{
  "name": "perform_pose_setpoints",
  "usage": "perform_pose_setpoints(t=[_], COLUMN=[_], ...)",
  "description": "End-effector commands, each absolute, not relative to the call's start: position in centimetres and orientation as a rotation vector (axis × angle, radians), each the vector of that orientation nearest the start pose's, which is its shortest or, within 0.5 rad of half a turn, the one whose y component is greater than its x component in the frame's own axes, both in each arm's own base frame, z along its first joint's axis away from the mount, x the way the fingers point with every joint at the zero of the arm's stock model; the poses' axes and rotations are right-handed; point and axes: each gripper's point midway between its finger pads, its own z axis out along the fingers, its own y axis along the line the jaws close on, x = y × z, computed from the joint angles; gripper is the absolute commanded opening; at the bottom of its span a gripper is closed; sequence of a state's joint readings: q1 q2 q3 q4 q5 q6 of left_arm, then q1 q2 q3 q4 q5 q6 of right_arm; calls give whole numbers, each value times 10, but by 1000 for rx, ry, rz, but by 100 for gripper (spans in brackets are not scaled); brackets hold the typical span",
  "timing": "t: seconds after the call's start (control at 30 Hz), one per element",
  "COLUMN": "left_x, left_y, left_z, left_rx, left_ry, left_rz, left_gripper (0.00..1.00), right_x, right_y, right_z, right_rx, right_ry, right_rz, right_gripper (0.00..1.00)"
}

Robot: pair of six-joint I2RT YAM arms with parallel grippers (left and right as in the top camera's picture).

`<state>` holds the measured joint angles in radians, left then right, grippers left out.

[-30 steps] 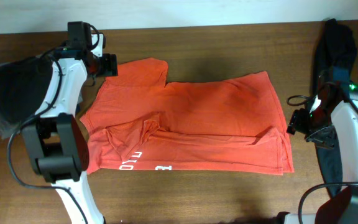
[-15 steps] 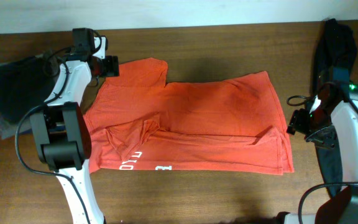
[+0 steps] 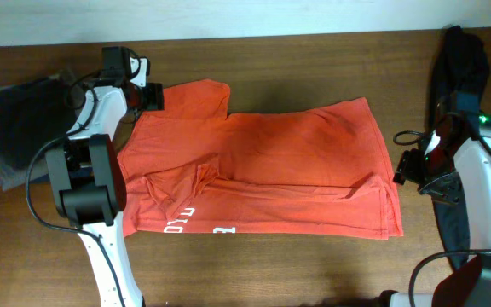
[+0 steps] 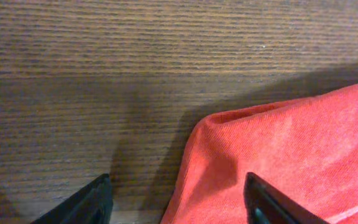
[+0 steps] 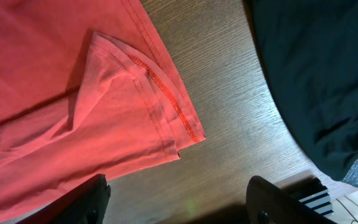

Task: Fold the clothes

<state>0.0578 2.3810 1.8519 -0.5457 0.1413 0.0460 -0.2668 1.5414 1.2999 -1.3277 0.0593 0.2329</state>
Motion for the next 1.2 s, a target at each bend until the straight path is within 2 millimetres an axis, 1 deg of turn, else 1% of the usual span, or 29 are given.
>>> perform_pose_setpoints(t=[0.0,0.07,0.1,0.17,0.27,0.33,0.4,0.5,0.53,0.63,0.7,0.77,0.8,0.9,1.0,1.07,1.17], left_x=[560,559,558,553,546,542,540,539,538,539,543,547,549,555,556,554,553], left_y=[-3,-7,-9,-10,-10,-8,-5,-1,-1,-9,-15,-19,-21,-22,-23,-25,-28], left_z=[-20,-18,-18,-20,-23,-21,-15,0,6,30,48,62,69,82,84,84,83], left_rx=[55,62,64,62,55,47,35,19,15,22,33,43,38,3,-25,-22,-17], left_ry=[2693,2691,2695,2714,2745,2766,2781,2805,2811,2810,2788,2763,2750,2726,2724,2733,2740], left_rz=[-257,-293,-310,-321,-327,-330,-332,-336,-342,-424,-477,-511,-525,-536,-542,-544,-547], left_gripper=[54,41,36,18,6,1,0,0,1,1,1,1,0,1,0,1,1], right_x=[257,259,260,263,267,271,276,291,300,331,350,367,379,415,446,462,479], right_y=[-79,-79,-80,-80,-81,-82,-84,-84,-82,-73,-75,-78,-78,-71,-64,-62,-54], right_z=[138,139,139,139,139,139,140,141,142,144,143,140,137,128,113,97,70], right_rx=[763,761,761,758,754,751,746,726,687,515,480,466,451,356,284,263,229], right_ry=[3014,3005,3000,2988,2971,2957,2936,2879,2858,2791,2738,2693,2664,2586,2524,2508,2507], right_rz=[-88,-88,-87,-87,-88,-88,-87,-55,-20,95,103,109,134,234,308,318,328], right_gripper=[75,75,75,75,75,75,75,76,76,77,78,79,80,82,85,86,89])
